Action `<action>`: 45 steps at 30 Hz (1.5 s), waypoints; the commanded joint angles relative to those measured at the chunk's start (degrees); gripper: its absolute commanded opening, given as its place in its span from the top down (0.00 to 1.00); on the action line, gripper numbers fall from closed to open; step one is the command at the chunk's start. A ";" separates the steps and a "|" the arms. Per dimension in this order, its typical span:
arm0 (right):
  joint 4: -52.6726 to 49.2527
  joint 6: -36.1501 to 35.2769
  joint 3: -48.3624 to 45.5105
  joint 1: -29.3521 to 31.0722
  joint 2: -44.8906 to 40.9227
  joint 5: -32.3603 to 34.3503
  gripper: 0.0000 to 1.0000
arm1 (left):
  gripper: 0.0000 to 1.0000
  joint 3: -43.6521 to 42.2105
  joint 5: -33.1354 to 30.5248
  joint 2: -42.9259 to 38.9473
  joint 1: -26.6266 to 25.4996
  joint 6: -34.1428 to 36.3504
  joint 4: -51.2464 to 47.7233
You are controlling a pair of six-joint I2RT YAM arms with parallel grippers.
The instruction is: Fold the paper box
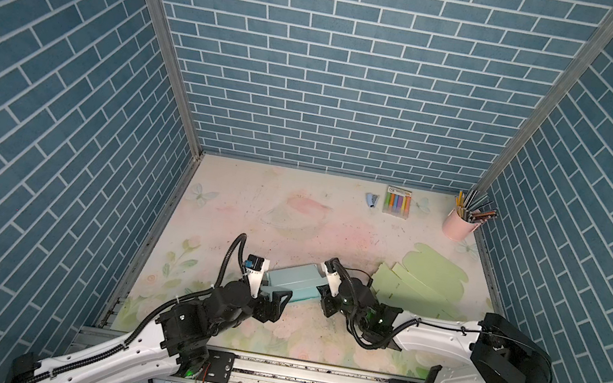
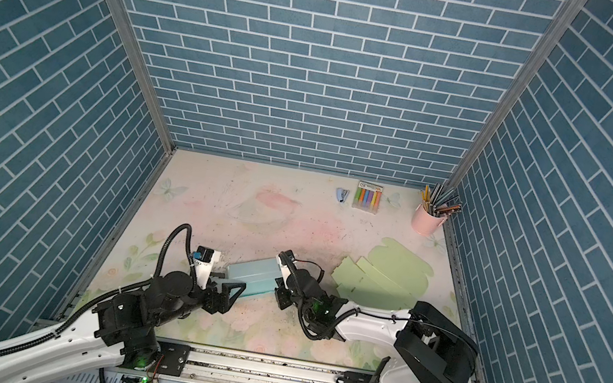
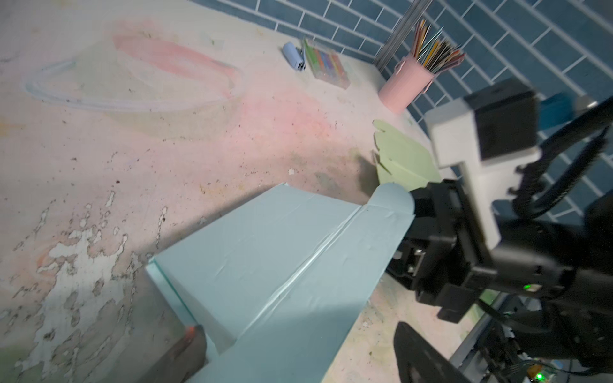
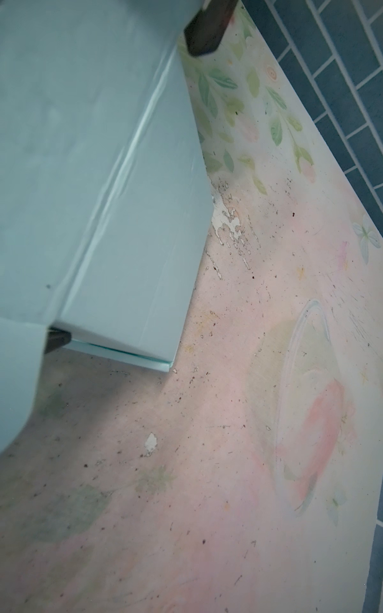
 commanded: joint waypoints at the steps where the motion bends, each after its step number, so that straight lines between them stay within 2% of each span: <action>1: -0.31 1.58 1.06 0.39 0.32 -0.11 0.80 | 0.11 1.64 -2.65 -3.72 -0.36 -0.17 0.73; 4: -0.47 1.53 1.01 0.35 0.10 -0.05 0.80 | 0.11 2.41 -3.13 -5.46 -0.33 0.48 1.31; 10: -0.47 1.32 1.44 0.39 0.59 -0.24 0.80 | 0.11 6.72 -3.70 -1.55 -0.30 2.74 0.80; 16: -0.21 1.40 0.92 0.39 -0.15 -0.72 0.80 | 0.11 9.81 -9.35 4.62 1.49 2.36 -1.86; 20: -0.34 1.33 0.33 0.39 -0.86 -0.77 0.80 | 0.11 8.81 -1.60 10.10 8.49 3.35 -0.54; 26: -0.29 2.17 -1.11 0.39 -2.58 -0.77 0.80 | 0.11 2.56 7.60 12.65 16.13 3.61 6.04; 32: -2.68 4.02 -3.27 0.39 -6.53 -0.22 0.77 | 0.11 -1.10 9.17 18.90 16.57 4.77 8.74; 35: -6.33 7.28 -4.47 0.37 -9.88 1.95 0.78 | 0.11 -3.07 8.98 19.80 16.58 4.59 10.67; 40: -9.38 10.88 -8.67 0.39 -20.60 2.86 0.76 | 0.11 -4.69 8.01 20.49 16.58 4.68 12.07; 45: -12.07 8.76 -8.83 0.20 -29.01 5.36 0.69 | 0.11 -4.21 8.44 22.63 16.43 5.11 12.81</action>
